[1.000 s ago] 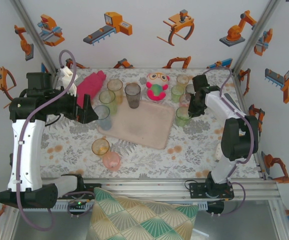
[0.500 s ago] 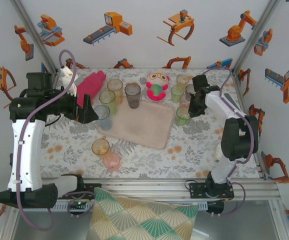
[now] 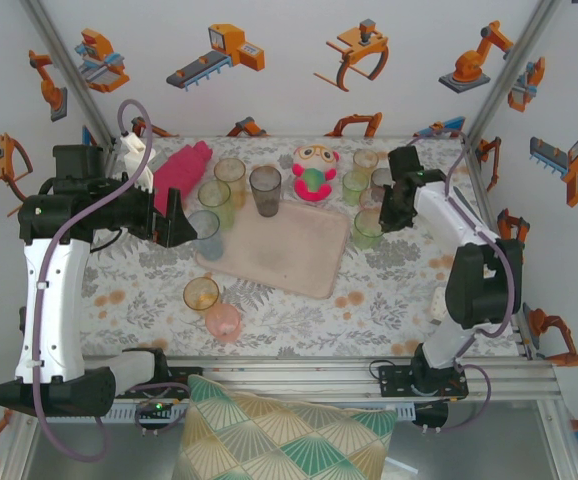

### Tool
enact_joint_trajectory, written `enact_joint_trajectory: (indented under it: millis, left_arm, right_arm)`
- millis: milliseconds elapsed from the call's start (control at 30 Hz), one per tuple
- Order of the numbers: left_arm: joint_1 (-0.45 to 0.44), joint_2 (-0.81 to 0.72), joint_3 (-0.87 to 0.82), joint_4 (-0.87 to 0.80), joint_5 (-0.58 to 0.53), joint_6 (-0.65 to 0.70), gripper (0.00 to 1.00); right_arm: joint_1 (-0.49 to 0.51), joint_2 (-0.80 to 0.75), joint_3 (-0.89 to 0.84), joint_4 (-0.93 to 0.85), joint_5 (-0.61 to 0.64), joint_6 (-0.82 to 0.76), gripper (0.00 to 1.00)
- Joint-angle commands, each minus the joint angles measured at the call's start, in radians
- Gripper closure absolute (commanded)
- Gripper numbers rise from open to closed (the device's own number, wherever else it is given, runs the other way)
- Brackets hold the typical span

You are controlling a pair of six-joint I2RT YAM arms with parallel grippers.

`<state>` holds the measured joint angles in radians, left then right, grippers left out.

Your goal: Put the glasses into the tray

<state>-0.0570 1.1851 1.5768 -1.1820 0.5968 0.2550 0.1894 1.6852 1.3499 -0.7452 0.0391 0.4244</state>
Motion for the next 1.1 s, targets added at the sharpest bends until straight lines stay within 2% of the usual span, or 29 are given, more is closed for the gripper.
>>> enact_joint_trajectory:
  millis: [0,233,500,767,1067]
  left_arm:
    - [0.008,0.003,0.014,0.007,0.021,-0.008,0.03]
    - [0.009,0.01,0.035,0.006,0.003,-0.003,0.03]
    - [0.007,0.016,0.038,0.007,-0.007,-0.005,0.03]
    - [0.001,0.028,0.055,0.011,-0.011,-0.002,0.03]
    - [-0.019,0.047,0.068,0.024,-0.018,0.003,0.03]
  right_arm:
    - [0.018,-0.057,0.017,-0.032,0.01,-0.007,0.97]
    - [0.093,-0.089,0.068,-0.089,0.041,-0.001,0.97]
    - [0.237,-0.051,0.189,-0.132,0.077,0.033,0.97]
    - [0.383,0.097,0.37,-0.143,0.101,0.063,0.96]
    - [0.496,0.294,0.587,-0.141,0.121,0.069,0.96]
